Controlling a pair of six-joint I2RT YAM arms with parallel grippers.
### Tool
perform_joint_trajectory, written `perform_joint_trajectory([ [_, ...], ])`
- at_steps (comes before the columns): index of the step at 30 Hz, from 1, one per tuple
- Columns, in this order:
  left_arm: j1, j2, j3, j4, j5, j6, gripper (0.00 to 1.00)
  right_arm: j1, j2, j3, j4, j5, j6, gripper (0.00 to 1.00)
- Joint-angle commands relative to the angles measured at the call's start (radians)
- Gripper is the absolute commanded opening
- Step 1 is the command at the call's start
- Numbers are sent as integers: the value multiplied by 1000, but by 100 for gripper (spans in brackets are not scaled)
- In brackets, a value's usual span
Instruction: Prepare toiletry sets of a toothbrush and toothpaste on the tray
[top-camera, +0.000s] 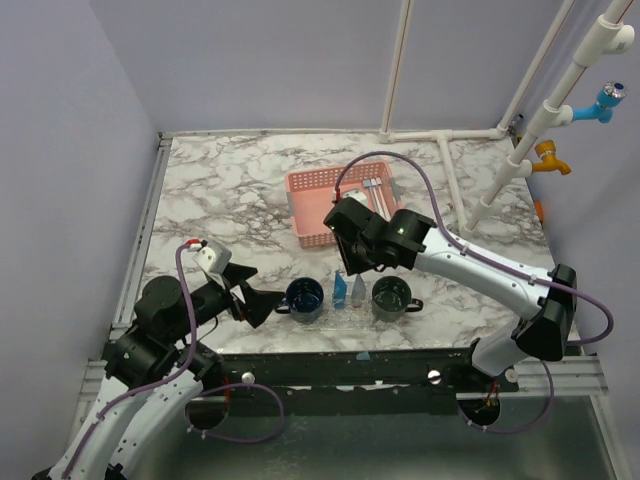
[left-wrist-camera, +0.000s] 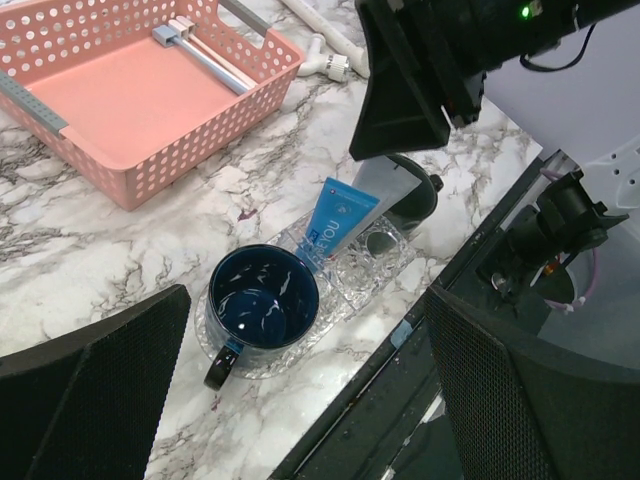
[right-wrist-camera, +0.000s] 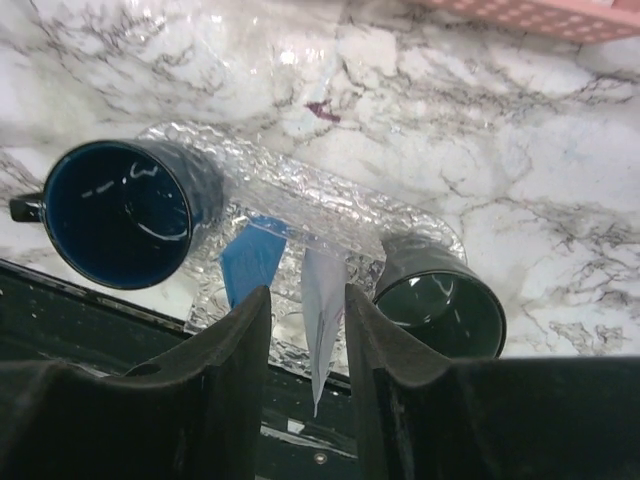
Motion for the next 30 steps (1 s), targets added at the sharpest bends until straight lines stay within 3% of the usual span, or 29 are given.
perform_joint_trajectory([
  [1,-1,12,-10,12,-9,10,99,-40,3,79,-38,48,-52,39],
  [17,-1,39,-9,15,-20,13,99,-301,127,194,122,-47,-227,44],
  [30,-1,68,-9,13,-29,16,99,-466,394,310,204,-146,-309,46],
])
